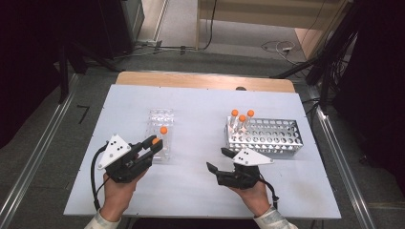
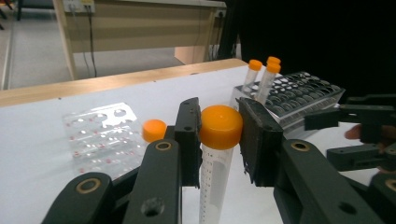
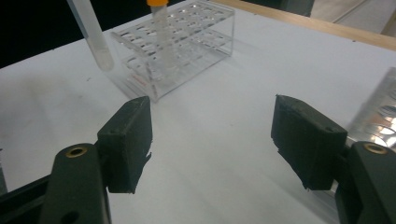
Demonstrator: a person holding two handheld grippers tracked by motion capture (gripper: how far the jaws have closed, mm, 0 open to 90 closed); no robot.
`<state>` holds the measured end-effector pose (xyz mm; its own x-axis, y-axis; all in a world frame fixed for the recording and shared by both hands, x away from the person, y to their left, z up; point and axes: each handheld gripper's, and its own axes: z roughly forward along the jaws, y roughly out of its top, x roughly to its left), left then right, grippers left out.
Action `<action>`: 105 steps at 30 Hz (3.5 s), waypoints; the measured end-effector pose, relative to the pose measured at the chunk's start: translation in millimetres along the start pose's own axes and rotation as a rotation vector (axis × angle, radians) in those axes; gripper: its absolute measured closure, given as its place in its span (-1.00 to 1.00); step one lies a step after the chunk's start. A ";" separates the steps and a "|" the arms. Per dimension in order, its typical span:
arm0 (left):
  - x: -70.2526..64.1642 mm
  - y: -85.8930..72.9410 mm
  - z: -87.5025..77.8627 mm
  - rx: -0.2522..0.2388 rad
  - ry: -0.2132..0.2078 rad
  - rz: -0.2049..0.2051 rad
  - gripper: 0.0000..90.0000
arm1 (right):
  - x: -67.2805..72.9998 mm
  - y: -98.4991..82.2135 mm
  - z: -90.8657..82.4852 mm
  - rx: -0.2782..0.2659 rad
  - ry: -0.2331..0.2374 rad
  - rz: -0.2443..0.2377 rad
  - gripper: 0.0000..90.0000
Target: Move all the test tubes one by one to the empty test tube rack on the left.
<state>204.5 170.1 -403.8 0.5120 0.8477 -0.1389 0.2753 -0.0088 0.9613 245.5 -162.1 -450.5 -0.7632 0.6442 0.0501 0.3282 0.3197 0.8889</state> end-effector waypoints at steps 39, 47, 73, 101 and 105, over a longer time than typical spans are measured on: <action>31.4 12.6 48.1 0.012 0.180 0.090 0.56 | -24.8 -6.1 -25.3 -0.035 -0.060 0.052 -0.37; 32.3 -1.7 50.7 0.030 0.179 0.080 0.56 | -25.0 -6.5 -24.9 -0.034 -0.061 0.051 -0.37; 27.8 -9.9 39.2 0.010 0.134 0.007 -0.08 | -27.8 -8.1 -24.3 -0.028 -0.074 0.061 -0.36; -32.1 -58.0 23.4 0.103 0.026 0.082 -0.56 | -66.5 -3.7 -11.0 -0.036 -0.262 0.100 -0.24; -34.0 -62.0 26.2 0.117 0.021 0.089 -0.56 | -71.6 -3.7 -6.3 -0.034 -0.286 0.093 -0.19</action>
<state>191.4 127.9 -465.0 0.5220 0.8516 -0.0483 0.3232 -0.1450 0.9352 295.4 -213.8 -454.5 -0.5413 0.8408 0.0057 0.3665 0.2299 0.9016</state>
